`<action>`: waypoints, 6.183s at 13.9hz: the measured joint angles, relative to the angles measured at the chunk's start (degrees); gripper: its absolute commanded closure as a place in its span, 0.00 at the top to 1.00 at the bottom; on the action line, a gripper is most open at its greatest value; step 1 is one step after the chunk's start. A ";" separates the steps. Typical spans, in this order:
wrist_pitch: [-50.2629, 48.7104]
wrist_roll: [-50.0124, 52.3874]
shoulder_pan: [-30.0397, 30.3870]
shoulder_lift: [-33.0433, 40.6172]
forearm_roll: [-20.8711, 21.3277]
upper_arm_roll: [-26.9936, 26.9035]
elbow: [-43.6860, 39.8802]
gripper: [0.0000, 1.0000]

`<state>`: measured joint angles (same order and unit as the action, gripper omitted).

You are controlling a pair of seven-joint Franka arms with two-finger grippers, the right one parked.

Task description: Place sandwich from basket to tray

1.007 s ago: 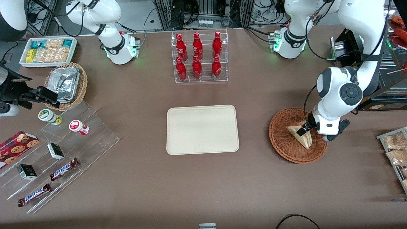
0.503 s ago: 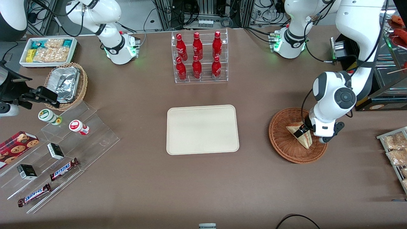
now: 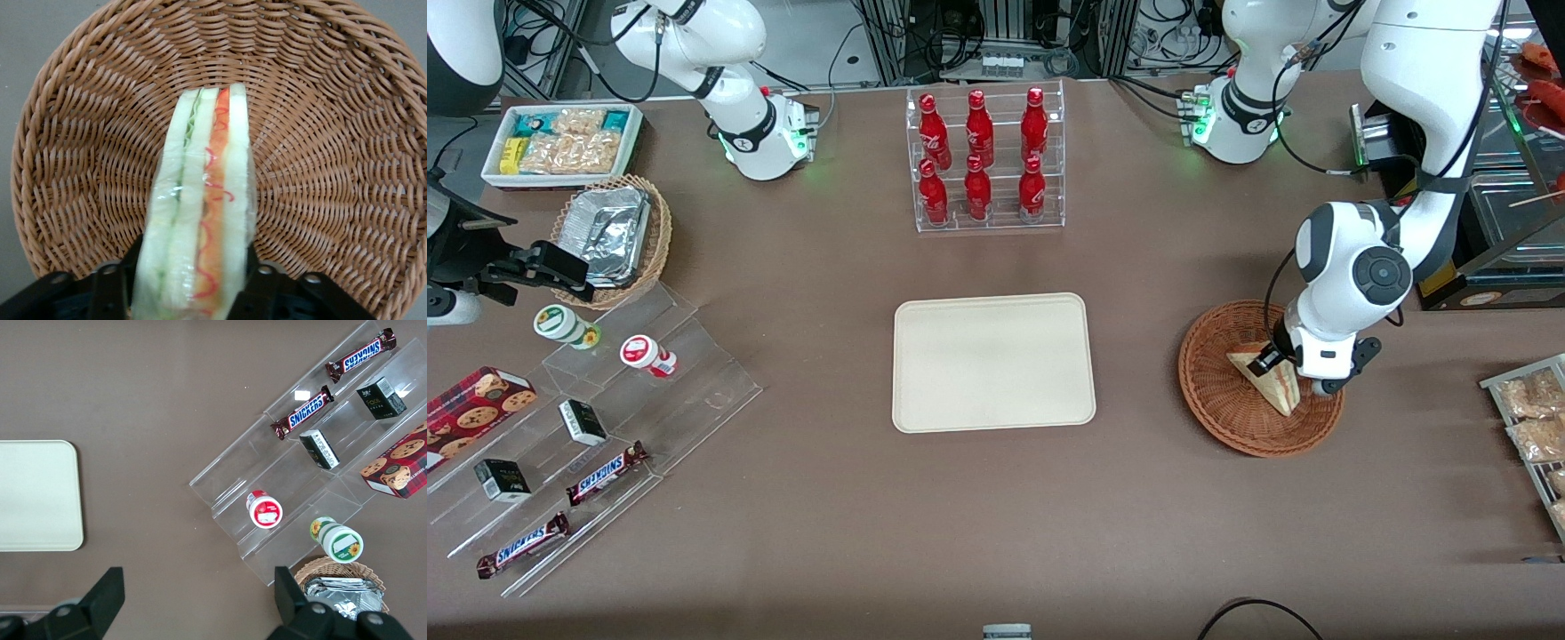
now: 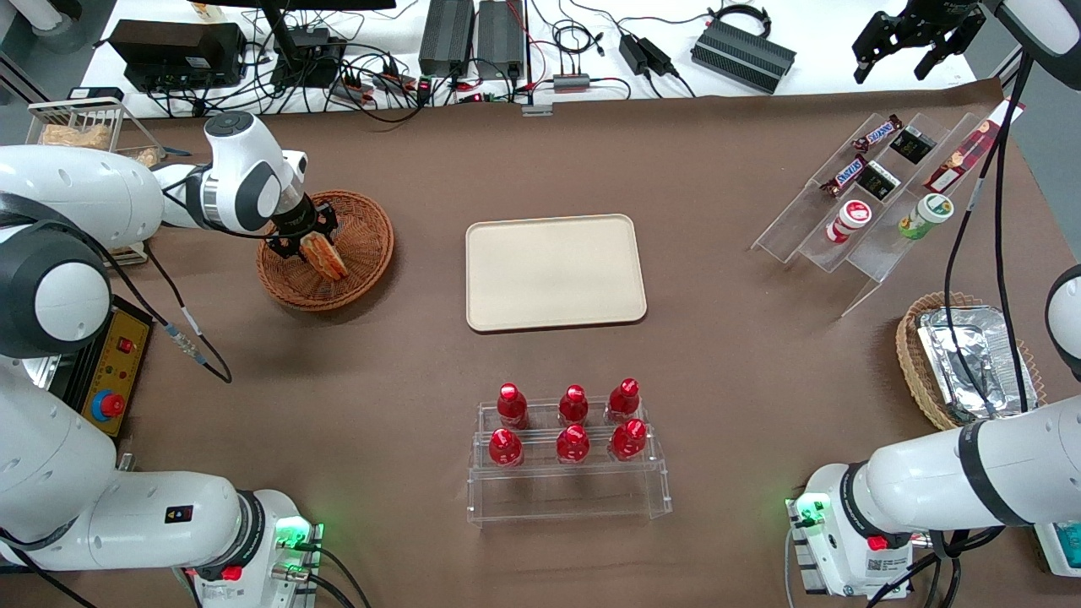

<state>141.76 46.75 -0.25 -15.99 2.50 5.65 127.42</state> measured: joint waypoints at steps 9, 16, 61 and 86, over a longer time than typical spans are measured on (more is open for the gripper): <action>-20.57 -6.83 -0.53 2.47 0.07 3.34 -12.34 0.00; -32.23 -9.28 -7.06 -5.73 0.06 6.53 -28.34 0.00; -27.52 18.28 -37.60 -27.81 5.28 5.96 -57.56 1.00; -53.75 -37.02 -1.44 -3.42 1.70 5.59 -48.67 1.00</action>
<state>88.00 9.73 -1.68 -19.41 4.20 11.24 78.75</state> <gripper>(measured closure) 0.000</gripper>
